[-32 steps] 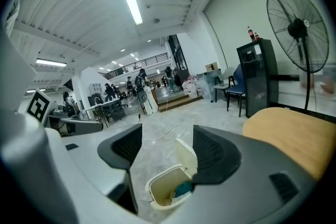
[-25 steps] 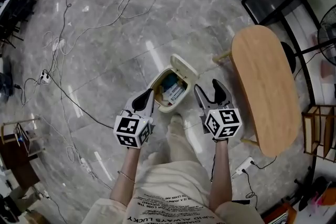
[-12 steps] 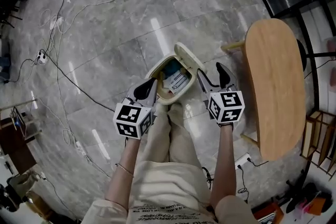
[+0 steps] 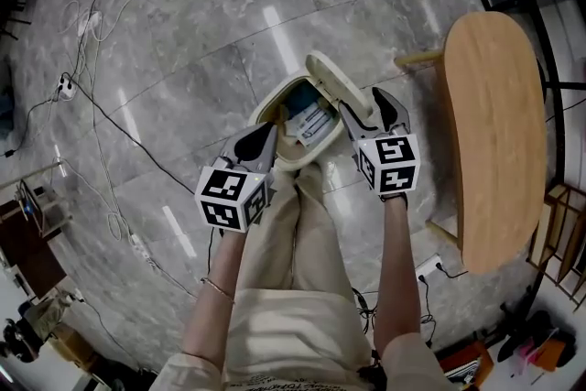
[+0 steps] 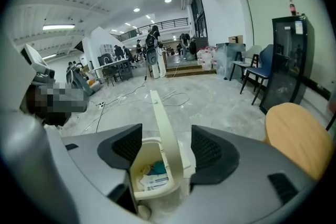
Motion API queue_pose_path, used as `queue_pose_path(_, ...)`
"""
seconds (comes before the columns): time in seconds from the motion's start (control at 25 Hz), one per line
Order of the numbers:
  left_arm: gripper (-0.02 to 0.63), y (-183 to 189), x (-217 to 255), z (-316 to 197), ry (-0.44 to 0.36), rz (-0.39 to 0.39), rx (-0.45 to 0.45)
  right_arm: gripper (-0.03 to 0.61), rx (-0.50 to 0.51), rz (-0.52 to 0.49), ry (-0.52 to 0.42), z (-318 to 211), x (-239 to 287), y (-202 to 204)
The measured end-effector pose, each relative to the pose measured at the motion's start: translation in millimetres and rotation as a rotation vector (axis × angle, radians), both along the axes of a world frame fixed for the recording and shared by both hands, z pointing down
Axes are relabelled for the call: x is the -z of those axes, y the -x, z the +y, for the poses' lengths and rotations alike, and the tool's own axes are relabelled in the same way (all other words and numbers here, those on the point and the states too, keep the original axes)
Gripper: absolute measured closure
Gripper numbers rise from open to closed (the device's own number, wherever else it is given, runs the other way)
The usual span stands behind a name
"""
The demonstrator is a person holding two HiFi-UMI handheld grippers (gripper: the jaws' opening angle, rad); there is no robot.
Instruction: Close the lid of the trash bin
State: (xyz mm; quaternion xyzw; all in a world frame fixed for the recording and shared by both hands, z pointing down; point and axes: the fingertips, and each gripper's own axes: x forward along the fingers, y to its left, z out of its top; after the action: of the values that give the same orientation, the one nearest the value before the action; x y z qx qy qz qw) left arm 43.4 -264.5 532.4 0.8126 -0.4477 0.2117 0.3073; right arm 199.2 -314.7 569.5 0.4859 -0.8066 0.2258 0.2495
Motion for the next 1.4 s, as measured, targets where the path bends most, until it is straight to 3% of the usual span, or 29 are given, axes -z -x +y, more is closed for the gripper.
queue_pose_path(0.72, 0.591, 6, -16, 21, -0.005, 0.015, 0.036, 0.293, 0.095, 0.123, -0.037, 14, -14, 19)
queue_pose_path(1.4, 0.591, 23, -18, 57, 0.01, 0.047, 0.084, 0.293, 0.151, 0.121, -0.047, 46, -11, 54)
